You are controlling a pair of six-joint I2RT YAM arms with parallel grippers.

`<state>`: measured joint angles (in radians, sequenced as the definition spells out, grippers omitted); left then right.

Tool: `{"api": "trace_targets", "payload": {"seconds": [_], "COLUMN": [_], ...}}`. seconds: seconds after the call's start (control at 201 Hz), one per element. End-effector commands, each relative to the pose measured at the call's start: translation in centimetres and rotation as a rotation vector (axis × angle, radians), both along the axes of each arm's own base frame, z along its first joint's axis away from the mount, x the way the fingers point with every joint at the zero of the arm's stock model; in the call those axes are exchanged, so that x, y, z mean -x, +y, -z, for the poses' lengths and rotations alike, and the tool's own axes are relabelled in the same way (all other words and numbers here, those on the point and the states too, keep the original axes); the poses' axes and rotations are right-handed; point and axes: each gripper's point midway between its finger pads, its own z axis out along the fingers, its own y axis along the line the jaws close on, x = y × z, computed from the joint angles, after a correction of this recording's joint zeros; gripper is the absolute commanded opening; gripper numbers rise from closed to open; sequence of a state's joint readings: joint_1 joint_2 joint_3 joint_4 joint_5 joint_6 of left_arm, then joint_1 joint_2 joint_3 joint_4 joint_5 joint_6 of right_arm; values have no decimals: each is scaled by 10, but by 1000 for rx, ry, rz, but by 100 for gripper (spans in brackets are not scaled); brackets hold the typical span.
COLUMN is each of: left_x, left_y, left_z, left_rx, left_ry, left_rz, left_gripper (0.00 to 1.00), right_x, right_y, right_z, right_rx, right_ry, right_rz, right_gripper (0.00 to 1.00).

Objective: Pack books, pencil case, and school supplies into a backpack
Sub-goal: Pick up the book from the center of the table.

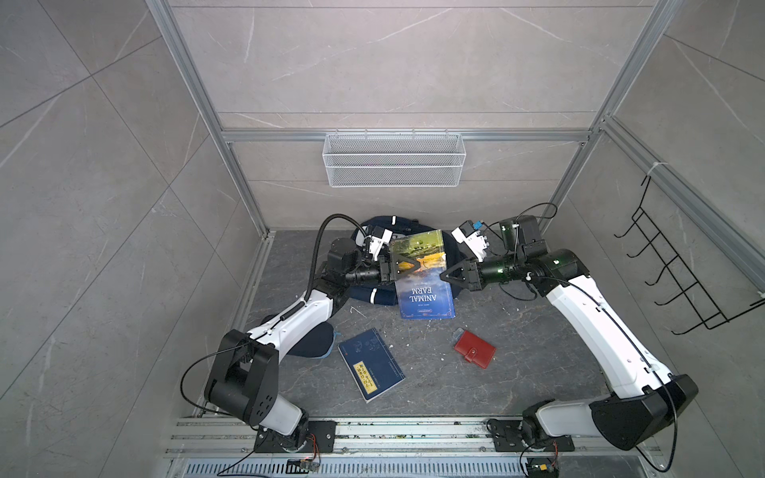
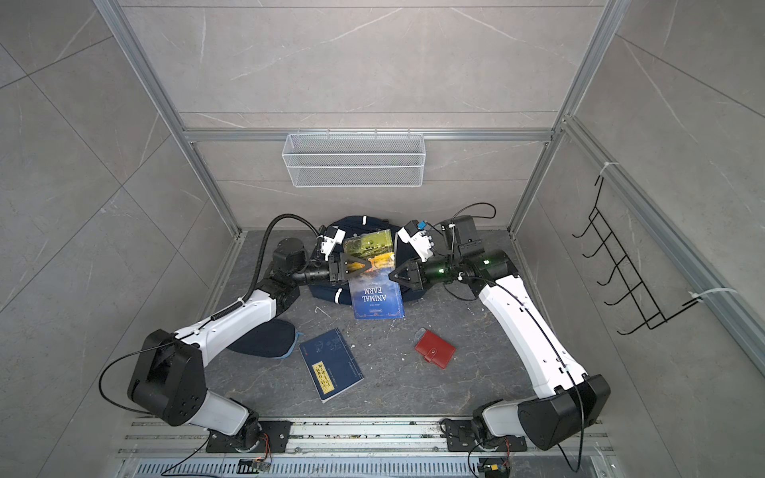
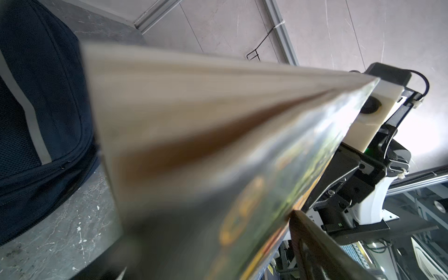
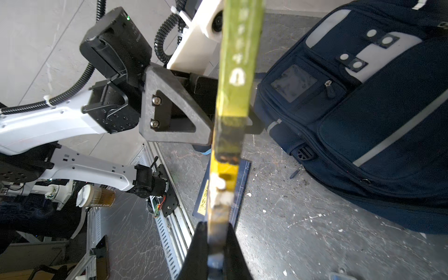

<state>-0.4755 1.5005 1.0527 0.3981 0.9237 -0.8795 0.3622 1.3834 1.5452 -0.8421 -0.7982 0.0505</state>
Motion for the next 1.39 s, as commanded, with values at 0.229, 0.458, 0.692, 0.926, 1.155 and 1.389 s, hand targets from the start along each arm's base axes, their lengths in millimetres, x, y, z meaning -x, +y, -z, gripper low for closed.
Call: {"api": "trace_targets", "payload": {"seconds": [0.229,0.458,0.692,0.926,1.155,1.389], "left_x": [27,35,38,-1,-69,-117], "left_y": [0,4,8,11,21,13], "left_z": [-49,-66,-79,-70,-65,-85], "left_rx": [79,97,100,31,38,173], "left_ry": [-95,-122,-144,-50,68,88], "left_rz": [95,103,80,-117,-450,-621], "left_gripper": [78,32,0,0,0,0], "right_x": [24,24,17,-13,-44,-57], "right_y": [8,6,1,-15,-36,-39], "right_z": [-60,-63,-63,-63,-42,-40], "right_rx": [-138,-135,-118,-59,-66,-255], "right_ry": [-140,-149,-165,-164,5,92], "right_rz": [-119,-117,-85,103,376,524], "right_gripper": [0,0,0,76,100,100]}}
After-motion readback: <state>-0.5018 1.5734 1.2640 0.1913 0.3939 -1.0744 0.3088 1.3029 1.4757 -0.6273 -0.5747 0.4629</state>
